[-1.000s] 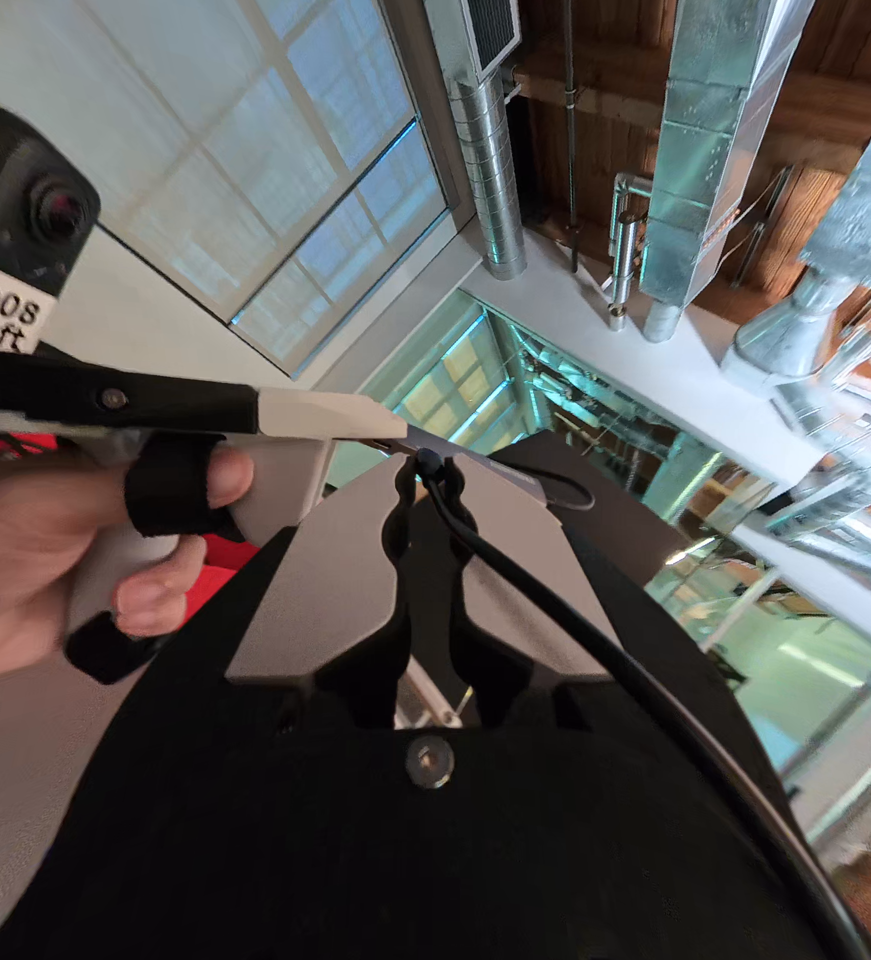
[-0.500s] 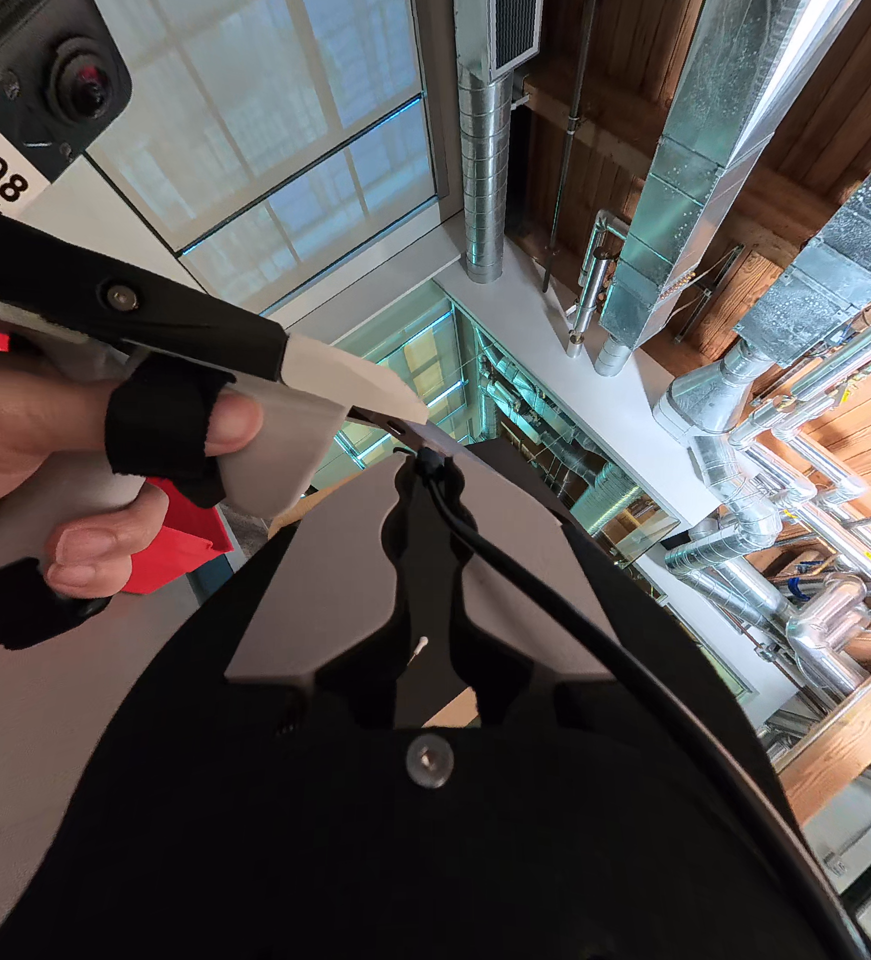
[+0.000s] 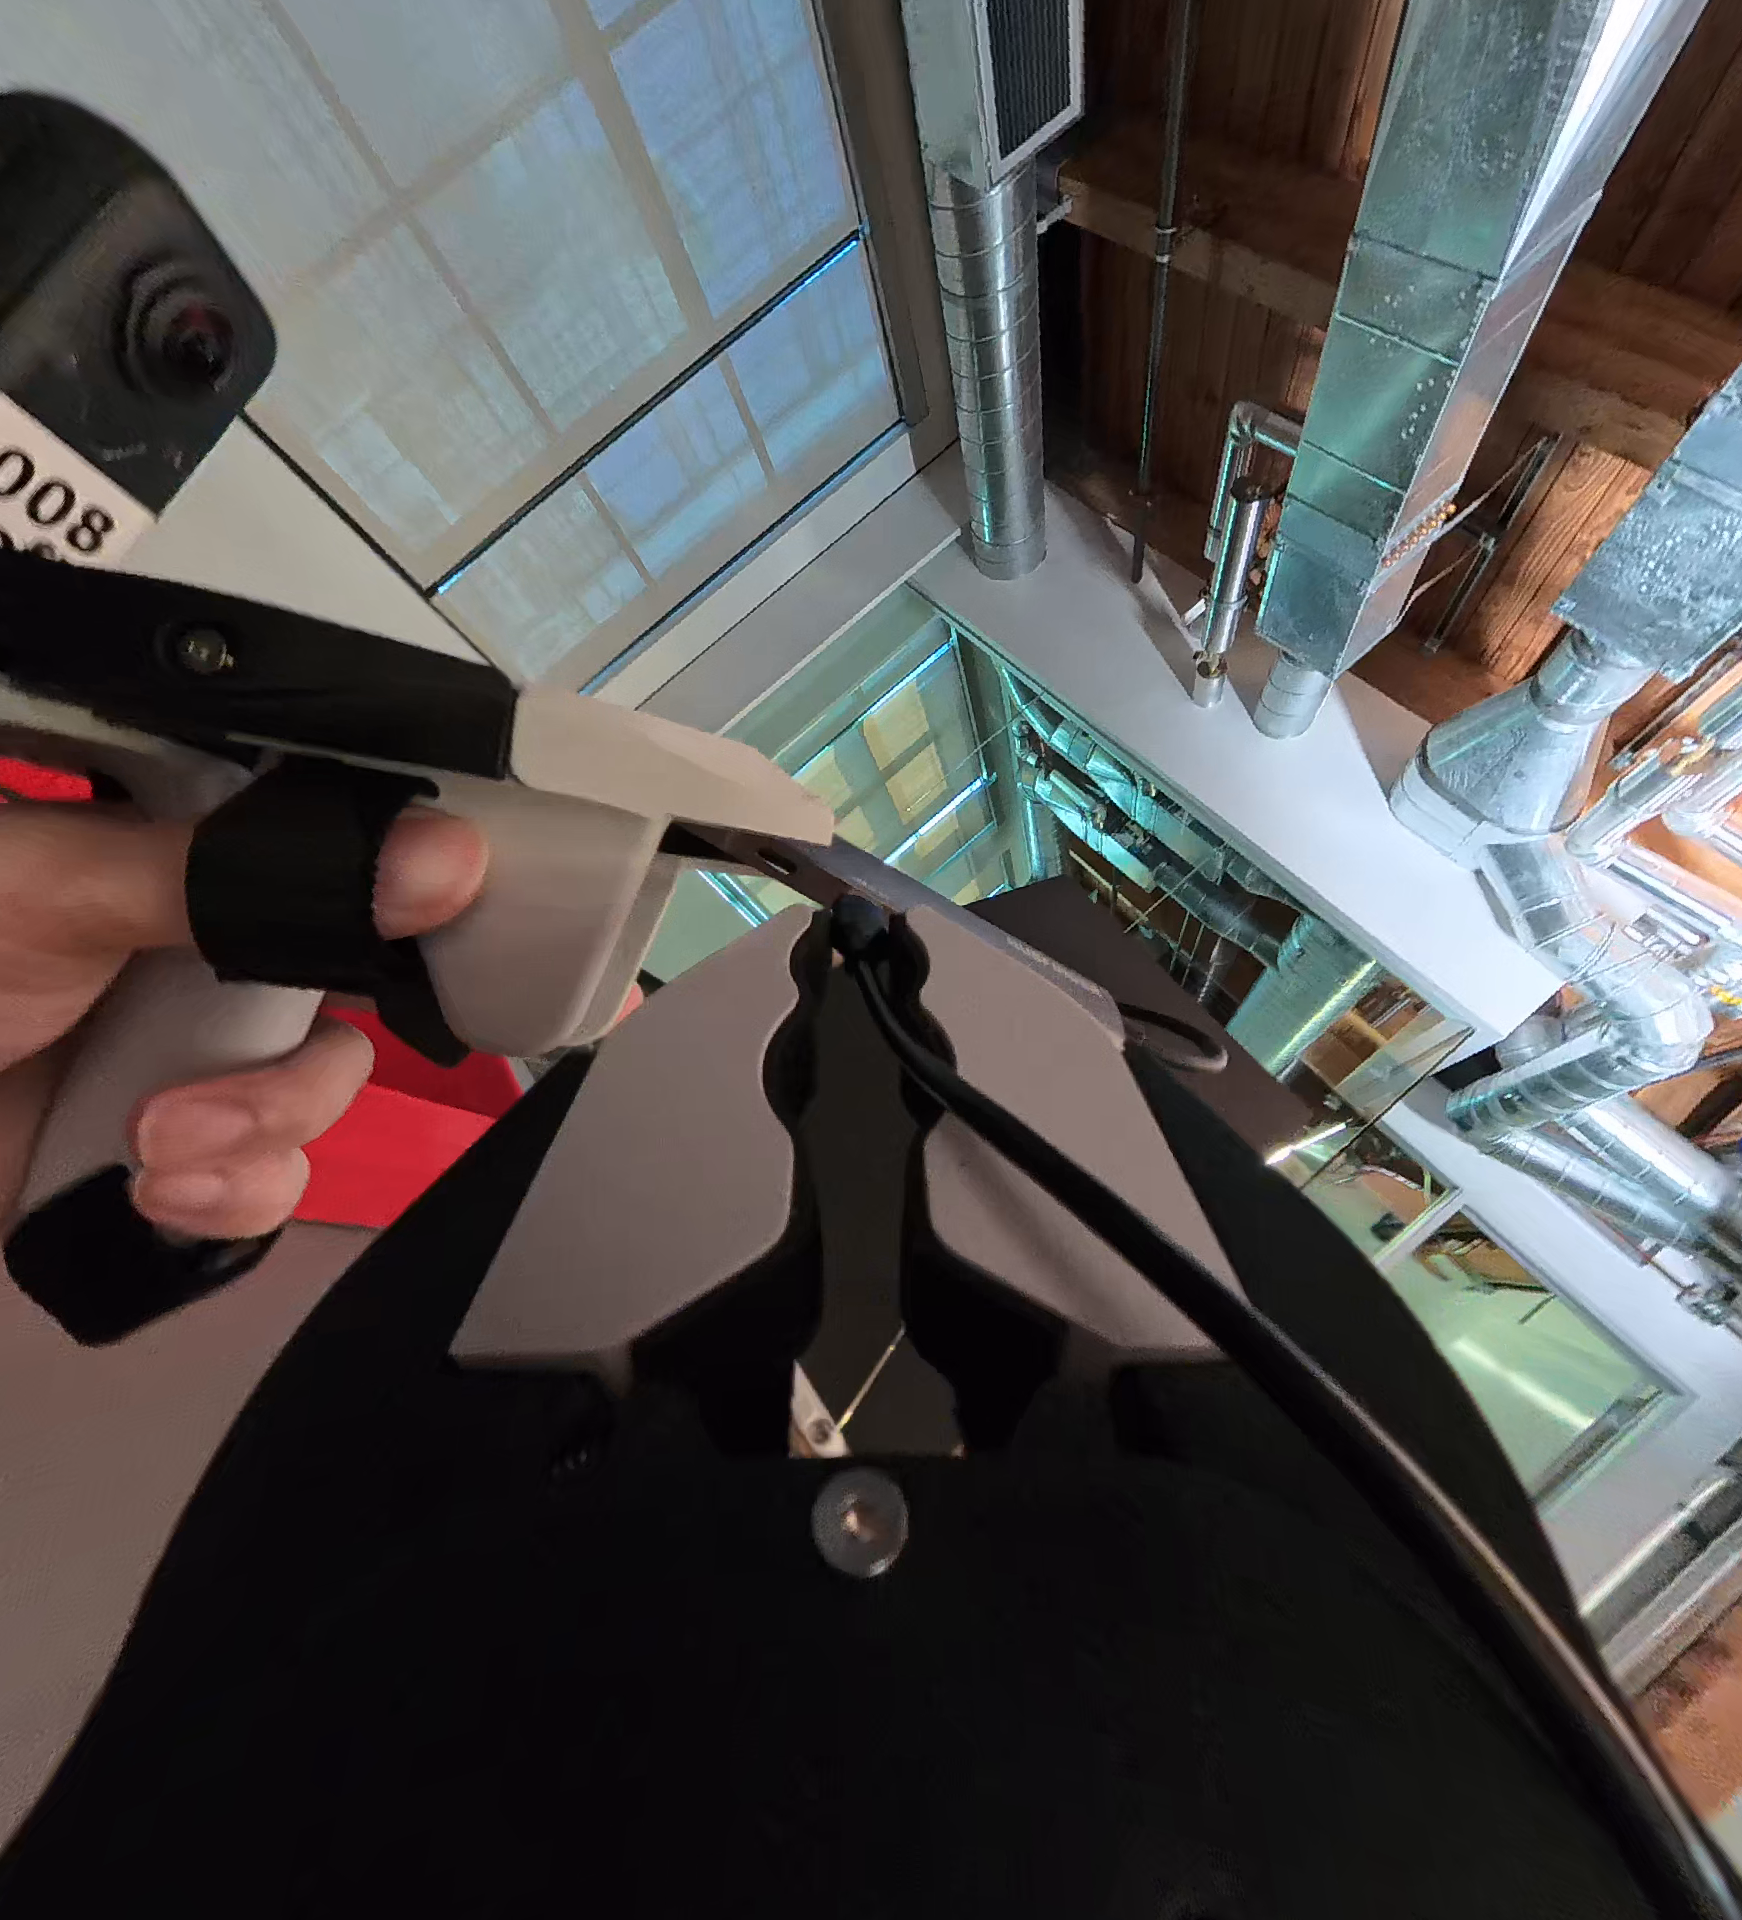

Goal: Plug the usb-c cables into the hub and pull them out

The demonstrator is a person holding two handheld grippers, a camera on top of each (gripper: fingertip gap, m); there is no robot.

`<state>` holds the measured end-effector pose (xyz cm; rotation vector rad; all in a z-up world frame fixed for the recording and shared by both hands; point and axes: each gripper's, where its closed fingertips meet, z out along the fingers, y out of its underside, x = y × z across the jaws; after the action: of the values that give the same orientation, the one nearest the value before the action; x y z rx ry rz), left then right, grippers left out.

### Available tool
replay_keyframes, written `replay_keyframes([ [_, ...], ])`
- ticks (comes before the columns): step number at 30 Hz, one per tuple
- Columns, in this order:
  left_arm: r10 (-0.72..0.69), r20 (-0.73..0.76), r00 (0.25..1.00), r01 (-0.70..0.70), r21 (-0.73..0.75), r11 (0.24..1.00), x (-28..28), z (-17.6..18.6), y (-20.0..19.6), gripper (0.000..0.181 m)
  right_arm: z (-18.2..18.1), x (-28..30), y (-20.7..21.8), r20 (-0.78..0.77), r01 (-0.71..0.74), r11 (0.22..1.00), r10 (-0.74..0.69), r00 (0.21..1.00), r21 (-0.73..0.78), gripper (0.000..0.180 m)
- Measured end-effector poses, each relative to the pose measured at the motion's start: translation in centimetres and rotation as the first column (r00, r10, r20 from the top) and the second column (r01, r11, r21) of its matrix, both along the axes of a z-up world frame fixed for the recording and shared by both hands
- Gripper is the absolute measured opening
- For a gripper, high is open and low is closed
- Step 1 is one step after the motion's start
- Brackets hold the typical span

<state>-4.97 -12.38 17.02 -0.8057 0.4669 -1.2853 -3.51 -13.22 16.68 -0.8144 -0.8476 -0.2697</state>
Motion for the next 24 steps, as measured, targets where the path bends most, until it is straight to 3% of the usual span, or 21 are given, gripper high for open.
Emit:
replay_keyframes([
  [1, -0.005, 0.01, 1.0, 0.005, 0.003, 1.0, -0.1, 0.0, 0.0, 0.023, 0.0, -0.1, 0.0, -0.026, -0.008, 1.0, 0.008, 1.0, -0.011, 0.01],
  [6, 0.049, 0.031, 0.998, -0.049, 0.022, 0.999, -0.5, -0.1, 0.0, 0.023, -0.2, -0.3, 0.2, -0.109, -0.05, 0.998, 0.047, 0.993, -0.025, 0.01],
  [13, 0.131, 0.052, 0.99, -0.135, 0.08, 0.988, -1.1, 0.4, -0.6, 0.022, 0.2, -0.7, 0.0, -0.282, -0.232, 0.96, 0.181, 0.942, -0.158, 0.011],
  [24, 0.147, 0.039, 0.988, -0.151, 0.11, 0.982, -0.9, 0.4, -0.8, 0.022, 0.0, -0.5, -0.1, -0.327, -0.269, 0.943, 0.196, 0.925, -0.196, 0.011],
])
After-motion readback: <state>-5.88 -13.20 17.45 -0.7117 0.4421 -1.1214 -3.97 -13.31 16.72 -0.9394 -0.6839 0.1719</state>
